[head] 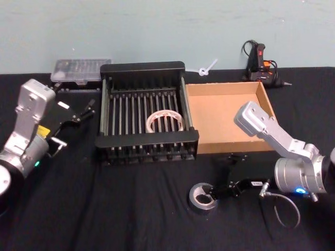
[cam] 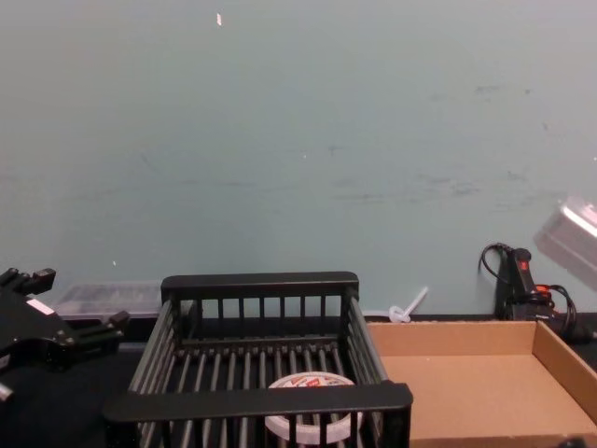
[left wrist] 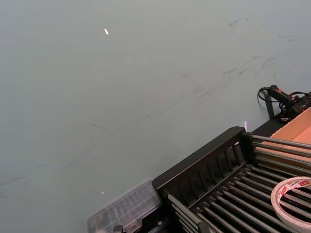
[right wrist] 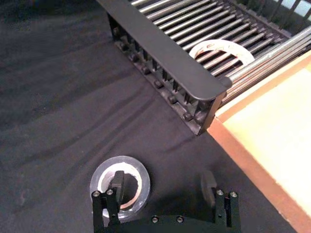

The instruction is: Pick up the white tape and place it into the black box , Pick up the silver tape and place it into the brown box.

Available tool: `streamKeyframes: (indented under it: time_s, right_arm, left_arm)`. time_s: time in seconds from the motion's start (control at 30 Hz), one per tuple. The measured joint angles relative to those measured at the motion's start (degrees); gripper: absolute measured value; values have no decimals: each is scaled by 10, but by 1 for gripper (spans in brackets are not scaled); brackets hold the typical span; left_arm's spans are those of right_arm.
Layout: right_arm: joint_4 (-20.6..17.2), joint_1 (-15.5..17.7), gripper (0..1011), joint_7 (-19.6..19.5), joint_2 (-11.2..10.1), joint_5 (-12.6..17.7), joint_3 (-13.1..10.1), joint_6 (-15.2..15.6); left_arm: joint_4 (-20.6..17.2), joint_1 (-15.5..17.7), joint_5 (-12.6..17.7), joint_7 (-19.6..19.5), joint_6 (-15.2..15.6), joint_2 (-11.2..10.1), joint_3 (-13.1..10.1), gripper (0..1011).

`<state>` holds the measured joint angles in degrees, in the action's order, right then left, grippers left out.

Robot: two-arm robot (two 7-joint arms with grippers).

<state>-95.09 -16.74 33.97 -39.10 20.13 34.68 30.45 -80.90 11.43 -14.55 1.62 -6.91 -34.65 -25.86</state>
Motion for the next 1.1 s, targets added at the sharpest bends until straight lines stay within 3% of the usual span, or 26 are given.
streamKeyframes:
  time_s: [1.1]
  right_arm:
    - [18,-14,1002,5,4,-9,23,7]
  left_arm:
    - [0,0,0,0,0,0,0,1001]
